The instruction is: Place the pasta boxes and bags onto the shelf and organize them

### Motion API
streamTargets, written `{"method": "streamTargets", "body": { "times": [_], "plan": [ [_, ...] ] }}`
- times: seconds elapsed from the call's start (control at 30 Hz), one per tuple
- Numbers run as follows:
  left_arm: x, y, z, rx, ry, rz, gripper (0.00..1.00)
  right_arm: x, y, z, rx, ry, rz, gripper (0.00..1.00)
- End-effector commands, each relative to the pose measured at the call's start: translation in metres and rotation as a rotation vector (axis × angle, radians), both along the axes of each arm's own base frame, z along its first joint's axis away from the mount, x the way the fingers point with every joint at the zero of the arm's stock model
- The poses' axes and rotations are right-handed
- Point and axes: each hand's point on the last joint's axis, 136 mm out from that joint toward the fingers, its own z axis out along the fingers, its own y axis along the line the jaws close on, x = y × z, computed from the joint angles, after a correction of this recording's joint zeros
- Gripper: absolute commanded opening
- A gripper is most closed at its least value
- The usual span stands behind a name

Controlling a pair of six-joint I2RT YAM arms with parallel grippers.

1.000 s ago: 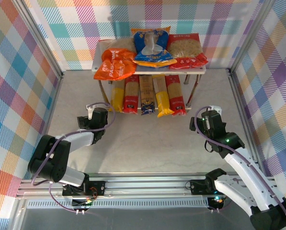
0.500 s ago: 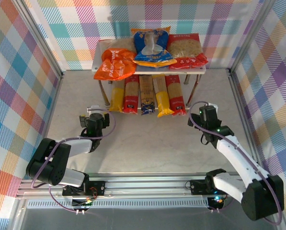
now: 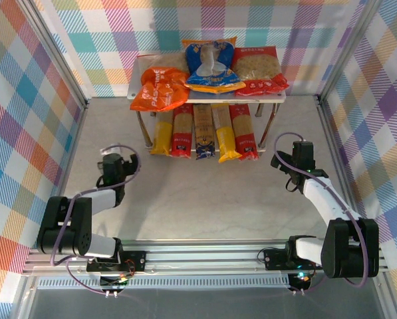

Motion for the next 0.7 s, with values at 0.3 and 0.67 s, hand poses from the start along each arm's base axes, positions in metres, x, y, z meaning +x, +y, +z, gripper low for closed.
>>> {"method": "streamTargets", "body": {
  "times": [0.3,0.67],
  "plan": [
    [0.013,0.004,0.007,-0.112,-0.098,-0.024,1.00,0.013,0.004,0.023,0.024,-0.081,0.010,0.99],
    [0.019,-0.038,-0.007,0.102,-0.095,-0.122,1.00,0.029,0.009,0.011,0.066,-0.064,0.008,0.99]
  ]
}}
